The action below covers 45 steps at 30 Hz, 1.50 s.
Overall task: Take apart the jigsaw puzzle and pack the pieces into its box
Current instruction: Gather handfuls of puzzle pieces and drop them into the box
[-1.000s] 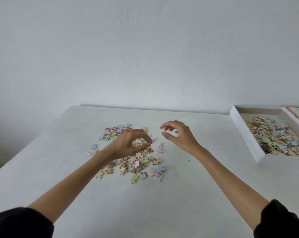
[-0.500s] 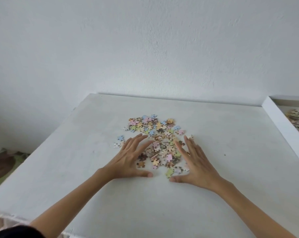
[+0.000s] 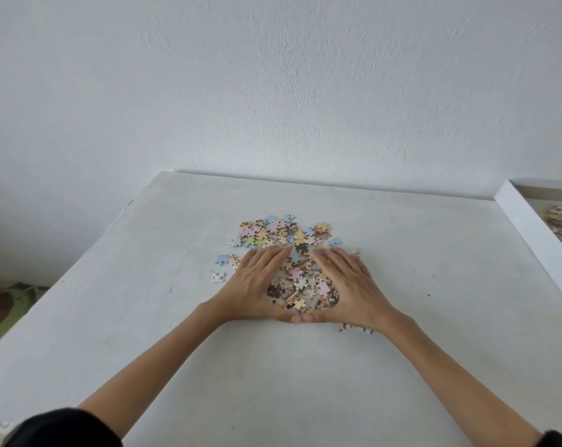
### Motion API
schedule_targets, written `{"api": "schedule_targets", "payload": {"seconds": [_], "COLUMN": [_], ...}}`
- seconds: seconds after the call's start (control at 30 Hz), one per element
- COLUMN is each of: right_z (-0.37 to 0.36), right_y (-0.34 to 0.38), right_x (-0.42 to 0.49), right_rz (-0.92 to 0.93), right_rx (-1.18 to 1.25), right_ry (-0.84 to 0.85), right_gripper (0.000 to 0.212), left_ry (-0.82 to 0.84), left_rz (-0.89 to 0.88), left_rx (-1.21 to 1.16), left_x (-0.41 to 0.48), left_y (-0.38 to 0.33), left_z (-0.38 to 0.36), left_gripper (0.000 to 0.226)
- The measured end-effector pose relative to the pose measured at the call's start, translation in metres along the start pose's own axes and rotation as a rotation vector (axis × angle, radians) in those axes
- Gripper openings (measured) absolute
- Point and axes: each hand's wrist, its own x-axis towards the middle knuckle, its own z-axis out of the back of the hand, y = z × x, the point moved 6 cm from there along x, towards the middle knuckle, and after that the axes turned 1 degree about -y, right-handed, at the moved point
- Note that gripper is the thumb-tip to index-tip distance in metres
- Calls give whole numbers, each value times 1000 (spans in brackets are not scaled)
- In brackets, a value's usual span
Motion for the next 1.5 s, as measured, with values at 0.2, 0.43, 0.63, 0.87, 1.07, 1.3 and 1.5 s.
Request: {"api": "schedule_targets", "payload": {"seconds": [0.2,0.43,0.63,0.87,1.07,1.3,1.5], "right_z": [10,17,16,32,41,64,98], "right_y": [2,1,2,-3,-22,-25,-42], "right_x": [0,1,1,4,9,7,-6], "right_rz": [40,41,76,123,62,67,55], "right_rx": [48,115,132,308,575,624,635], "right_ry": [-116,-200,-296,-407,-477,-544,-608], "right_gripper": [78,49,32,17,13,14,10], "left_ry": [-21,-40,-74,-102,-174,-244,-298], "left_rz": [-11,-75,-67,-109,-61,-69,-146], "left_rx": [-36,-126,-117,-109,-271,-505,-539], "left_x": [11,13,15,19,21,29,58], "left_y": [5,1,0,-1,3,-11,-46], "left_z": [5,10,12,14,20,34,55], "left_gripper": [89,64,48,32,35,20,12]}}
